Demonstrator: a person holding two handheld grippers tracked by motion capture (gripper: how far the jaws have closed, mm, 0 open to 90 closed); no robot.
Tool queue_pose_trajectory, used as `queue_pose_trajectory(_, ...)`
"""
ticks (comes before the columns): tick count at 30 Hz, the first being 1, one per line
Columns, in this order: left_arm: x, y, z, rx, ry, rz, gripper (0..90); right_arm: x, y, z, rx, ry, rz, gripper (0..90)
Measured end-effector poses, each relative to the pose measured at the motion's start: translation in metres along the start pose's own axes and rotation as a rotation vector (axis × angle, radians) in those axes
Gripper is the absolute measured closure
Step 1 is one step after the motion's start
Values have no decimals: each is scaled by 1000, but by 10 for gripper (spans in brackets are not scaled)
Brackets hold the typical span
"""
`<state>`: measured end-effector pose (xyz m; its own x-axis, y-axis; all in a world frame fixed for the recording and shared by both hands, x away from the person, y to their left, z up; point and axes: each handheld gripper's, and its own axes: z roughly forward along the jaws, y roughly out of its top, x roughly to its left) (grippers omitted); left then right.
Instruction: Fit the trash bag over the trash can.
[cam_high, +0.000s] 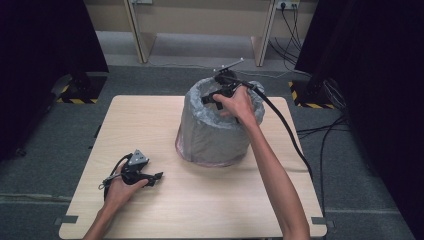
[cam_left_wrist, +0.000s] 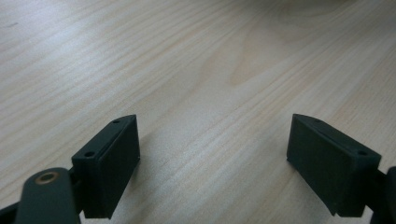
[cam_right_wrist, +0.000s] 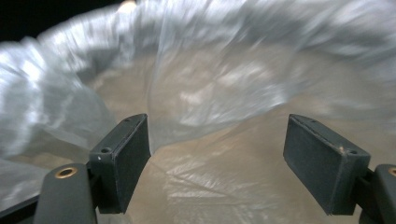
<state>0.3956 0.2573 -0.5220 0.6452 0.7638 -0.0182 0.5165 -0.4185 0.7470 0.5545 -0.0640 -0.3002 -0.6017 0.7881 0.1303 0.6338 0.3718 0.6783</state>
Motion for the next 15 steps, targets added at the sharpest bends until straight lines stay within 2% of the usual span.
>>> queue_pose_trajectory(3,0,0,0,0,0,0,163,-4,1,-7,-46,-21,6,224)
queue_pose_trajectory(9,0,0,0,0,0,0,163,-4,1,-3,-41,-21,3,219)
queue_pose_trajectory(15,0,0,0,0,0,0,163,-7,1,-8,-51,-22,3,219)
